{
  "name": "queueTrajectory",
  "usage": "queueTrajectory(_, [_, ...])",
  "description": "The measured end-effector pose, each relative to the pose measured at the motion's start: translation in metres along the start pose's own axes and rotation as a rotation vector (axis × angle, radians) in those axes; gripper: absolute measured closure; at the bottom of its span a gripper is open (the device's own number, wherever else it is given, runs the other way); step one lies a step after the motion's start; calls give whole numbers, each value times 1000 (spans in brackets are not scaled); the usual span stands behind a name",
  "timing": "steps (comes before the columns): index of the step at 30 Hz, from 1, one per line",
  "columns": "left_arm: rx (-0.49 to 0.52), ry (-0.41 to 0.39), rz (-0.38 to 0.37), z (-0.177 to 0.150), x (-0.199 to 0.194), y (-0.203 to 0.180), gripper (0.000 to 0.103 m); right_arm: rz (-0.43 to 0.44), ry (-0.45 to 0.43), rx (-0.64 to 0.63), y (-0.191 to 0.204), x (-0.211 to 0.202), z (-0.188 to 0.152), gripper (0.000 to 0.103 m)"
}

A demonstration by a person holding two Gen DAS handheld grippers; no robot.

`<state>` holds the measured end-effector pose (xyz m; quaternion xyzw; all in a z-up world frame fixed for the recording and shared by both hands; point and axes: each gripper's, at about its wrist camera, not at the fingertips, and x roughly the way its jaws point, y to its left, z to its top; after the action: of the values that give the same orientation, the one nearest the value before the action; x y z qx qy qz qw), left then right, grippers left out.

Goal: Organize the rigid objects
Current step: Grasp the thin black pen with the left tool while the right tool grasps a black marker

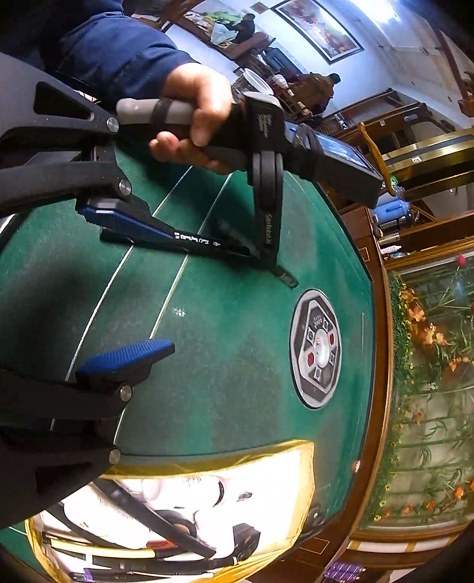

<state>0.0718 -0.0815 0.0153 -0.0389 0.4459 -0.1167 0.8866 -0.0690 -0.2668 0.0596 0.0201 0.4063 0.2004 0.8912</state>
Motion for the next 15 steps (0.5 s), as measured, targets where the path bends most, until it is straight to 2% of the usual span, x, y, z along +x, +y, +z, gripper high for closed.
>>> queueTrajectory(4, [-3,-27,22,-5,-5,16,94,14,17,-23,6,8,-1,49])
queueTrajectory(7, [-26,-34,-5,-6,-7,27,94,57,27,-48,16,18,1,48])
queueTrajectory(15, [-33,-32,-19,-5,-7,30,94,20,103,-86,40,53,17,49])
